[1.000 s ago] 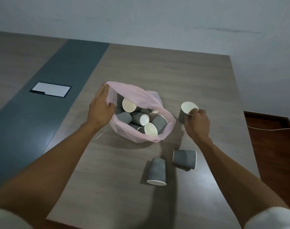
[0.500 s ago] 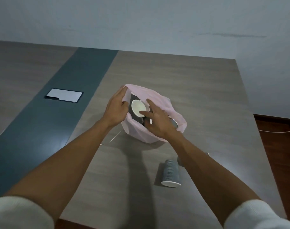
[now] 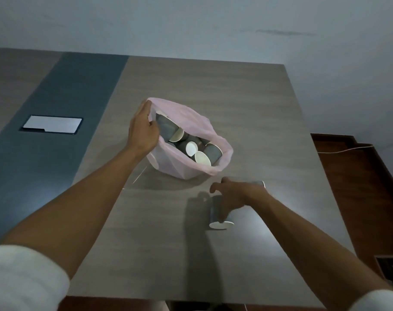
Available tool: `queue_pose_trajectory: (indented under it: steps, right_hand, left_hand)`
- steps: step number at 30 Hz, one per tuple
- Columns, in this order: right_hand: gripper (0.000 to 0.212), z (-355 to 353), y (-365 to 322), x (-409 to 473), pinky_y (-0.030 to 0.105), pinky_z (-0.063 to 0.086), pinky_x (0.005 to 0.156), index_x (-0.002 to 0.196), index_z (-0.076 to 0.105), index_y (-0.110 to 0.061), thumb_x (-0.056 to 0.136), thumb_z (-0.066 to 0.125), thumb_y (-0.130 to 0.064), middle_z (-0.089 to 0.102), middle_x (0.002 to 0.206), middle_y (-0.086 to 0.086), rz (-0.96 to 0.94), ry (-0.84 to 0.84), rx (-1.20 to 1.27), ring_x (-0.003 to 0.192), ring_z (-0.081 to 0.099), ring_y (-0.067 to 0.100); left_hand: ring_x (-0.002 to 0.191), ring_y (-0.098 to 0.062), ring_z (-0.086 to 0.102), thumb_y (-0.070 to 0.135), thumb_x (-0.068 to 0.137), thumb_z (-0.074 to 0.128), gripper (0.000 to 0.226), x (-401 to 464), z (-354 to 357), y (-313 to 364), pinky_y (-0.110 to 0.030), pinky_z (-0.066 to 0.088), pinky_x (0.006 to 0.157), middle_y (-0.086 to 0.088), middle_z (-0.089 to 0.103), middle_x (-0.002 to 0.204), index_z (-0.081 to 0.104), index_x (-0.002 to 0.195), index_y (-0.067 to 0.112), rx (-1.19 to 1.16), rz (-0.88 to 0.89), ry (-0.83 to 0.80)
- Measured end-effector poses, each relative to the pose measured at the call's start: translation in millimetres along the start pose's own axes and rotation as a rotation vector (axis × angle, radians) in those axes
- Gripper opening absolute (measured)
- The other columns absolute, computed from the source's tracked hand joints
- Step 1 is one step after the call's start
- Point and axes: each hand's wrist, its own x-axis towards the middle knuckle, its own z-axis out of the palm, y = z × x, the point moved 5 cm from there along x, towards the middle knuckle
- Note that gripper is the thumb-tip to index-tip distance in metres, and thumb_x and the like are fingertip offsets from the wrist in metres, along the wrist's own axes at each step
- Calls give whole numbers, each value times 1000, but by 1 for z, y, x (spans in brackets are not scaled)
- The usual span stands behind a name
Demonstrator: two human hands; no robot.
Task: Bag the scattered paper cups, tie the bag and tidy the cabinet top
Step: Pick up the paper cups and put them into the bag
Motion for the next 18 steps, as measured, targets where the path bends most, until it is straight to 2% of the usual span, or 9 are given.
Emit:
queue_pose_trajectory:
  steps: [3,6,10,12,14,16,18]
  right_hand:
    - [105,32,-6,10,48,56,89,143,35,-34,56,93,-45,35,132,5,-21,39,-230,109,58,35]
    - [93,33,-8,10,45,55,90,145,39,-29,66,88,-34,37,133,9,-24,73,-225,107,60,37]
    - [57,9,-12,-1,39,47,100,146,50,-25,91,59,-16,51,145,6,-43,117,-180,126,54,32]
    - [48,-7,-11,-9,38,48,101,141,56,-22,95,48,-9,56,143,7,-11,179,-110,126,56,30]
    - [38,-32,-11,-20,36,54,84,128,63,-14,95,47,-6,67,126,11,-7,208,-8,107,67,28]
    - [23,-64,-15,-33,31,52,58,110,62,-11,93,46,-6,72,96,12,-55,268,242,73,73,24]
    - [15,-101,-20,-40,32,51,47,102,59,-8,92,47,-5,69,81,14,-112,471,554,53,70,24]
  left_hand:
    - [151,-19,30,-2,92,41,65,-4,1,3,-34,23,124,-4,33,163,35,156,6,-11,-2,14]
    - [149,-21,33,0,87,40,67,-6,1,-1,-38,27,123,-4,37,162,38,154,8,-13,24,-6]
    - [145,-22,40,11,80,36,72,-11,0,-8,-42,33,120,-2,43,157,42,151,15,-6,42,-37]
    - [146,-20,38,10,81,37,72,-16,-1,-8,-41,32,121,0,41,159,40,153,17,-7,59,-48]
    - [150,-17,31,4,88,41,70,-19,-3,-9,-35,26,124,1,34,163,35,156,15,26,87,-61]
    - [152,-16,26,1,91,43,70,-21,-4,-12,-29,22,124,2,28,166,31,158,15,68,115,-79]
    - [152,-14,23,-1,91,44,72,-23,-5,-16,-23,18,121,3,25,167,30,159,16,95,133,-89]
